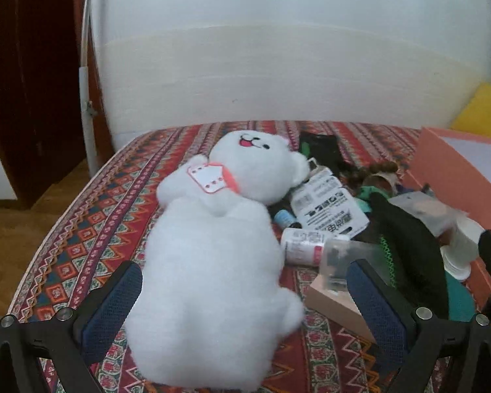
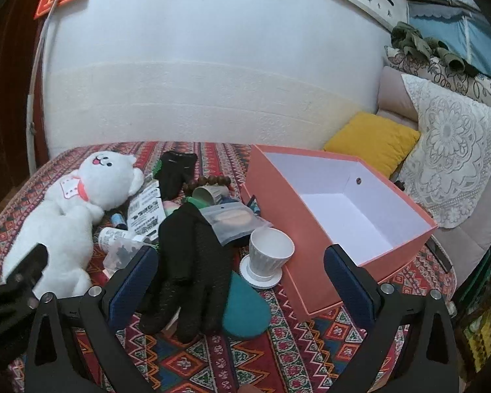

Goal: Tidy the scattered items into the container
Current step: 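Reach the left gripper to the white plush bear and grasp it while the right gripper grasps the black glove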

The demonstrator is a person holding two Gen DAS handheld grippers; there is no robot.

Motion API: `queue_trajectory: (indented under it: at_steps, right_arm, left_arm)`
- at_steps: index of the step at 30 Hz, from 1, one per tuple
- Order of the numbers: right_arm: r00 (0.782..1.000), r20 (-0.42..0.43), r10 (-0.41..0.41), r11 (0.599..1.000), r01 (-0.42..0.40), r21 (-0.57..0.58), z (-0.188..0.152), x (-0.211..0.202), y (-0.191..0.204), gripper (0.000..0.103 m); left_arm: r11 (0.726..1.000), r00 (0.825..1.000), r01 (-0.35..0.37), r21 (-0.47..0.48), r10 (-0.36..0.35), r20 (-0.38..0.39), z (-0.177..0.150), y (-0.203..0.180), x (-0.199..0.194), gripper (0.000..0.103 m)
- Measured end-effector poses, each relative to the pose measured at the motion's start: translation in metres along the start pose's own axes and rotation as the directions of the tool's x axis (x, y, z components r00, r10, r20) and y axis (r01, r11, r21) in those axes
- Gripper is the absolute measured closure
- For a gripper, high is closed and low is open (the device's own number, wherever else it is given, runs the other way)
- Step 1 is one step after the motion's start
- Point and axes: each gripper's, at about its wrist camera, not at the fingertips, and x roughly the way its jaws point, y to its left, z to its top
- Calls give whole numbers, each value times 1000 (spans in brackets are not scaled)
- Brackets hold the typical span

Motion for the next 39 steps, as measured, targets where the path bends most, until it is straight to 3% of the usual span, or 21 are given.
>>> queue_trajectory:
  at_steps: [7,11,15,22,25,27,28,29,31,33,36,39]
  right_arm:
    - [1000,10,-11,1000,11,-21,1,-7,-1,0]
    - [1000,-23,5,1000,-5,-14,9,-4,6,0]
    - [999,19,41,999,-41,15,2,-12,-2,0]
    - [997,28,74,997,-75,33,0,-14,1,0]
    - [982,60,180,979,-185,90,0,-15,-6,0]
    - [946,87,312,944,-319,81,0,-6,-6,0]
    - [931,67,358,930,-362,67,-1,-1,-3,0]
    - [924,-20,381,924,-379,51,-5,13,4,0]
    - [914,-91,395,919,-394,29,-10,23,13,0]
    - [894,-99,436,898,-439,-16,-13,24,21,0]
    - [899,-76,431,896,-437,-78,-14,18,29,0]
    - [905,-81,419,903,-424,-71,-14,20,29,0]
  left_arm:
    - [998,997,-54,-42,56,50,0,-17,1,0]
    - [995,997,-30,-90,37,68,-4,-9,-6,0]
    - [996,996,-19,-91,27,87,-1,5,-12,0]
    - [996,999,-7,-94,11,47,0,17,-12,0]
    - [990,999,0,-139,6,43,-3,34,-13,0]
    - [983,999,-8,-182,17,44,-4,48,-13,0]
    - [980,999,-2,-197,12,49,-4,55,-12,0]
    - [978,998,9,-209,4,60,-5,61,-11,0]
    - [973,994,46,-228,-23,104,-9,77,-9,0]
    - [980,998,16,-199,-3,64,-12,84,-3,0]
    - [984,999,45,-171,-46,-7,-15,93,11,0]
    - [981,997,60,-182,-67,-33,-22,97,22,0]
